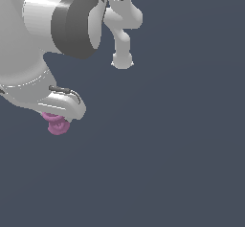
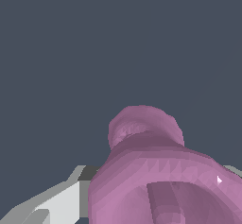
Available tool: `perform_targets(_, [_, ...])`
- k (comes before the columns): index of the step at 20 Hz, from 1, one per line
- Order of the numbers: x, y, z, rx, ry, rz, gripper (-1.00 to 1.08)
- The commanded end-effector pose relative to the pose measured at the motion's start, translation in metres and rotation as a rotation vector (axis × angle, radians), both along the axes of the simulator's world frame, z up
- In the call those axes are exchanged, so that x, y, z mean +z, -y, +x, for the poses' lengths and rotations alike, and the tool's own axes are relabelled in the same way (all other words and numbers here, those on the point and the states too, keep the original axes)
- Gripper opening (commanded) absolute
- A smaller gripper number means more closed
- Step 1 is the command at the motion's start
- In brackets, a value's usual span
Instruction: Pick up the object and move it to a goal position.
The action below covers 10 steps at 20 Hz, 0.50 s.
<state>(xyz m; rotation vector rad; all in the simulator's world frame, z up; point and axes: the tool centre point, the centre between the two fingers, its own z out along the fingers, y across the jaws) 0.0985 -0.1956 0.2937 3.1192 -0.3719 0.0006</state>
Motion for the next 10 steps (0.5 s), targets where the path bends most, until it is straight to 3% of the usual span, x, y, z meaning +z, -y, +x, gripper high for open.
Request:
perform_targets(1, [0.004, 0.0024, 0.0031, 0.0, 0.0, 0.0, -1.0])
perform_targets(10, [0.0089, 0.0062, 0.0072, 0.0, 0.0, 0.0, -1.0])
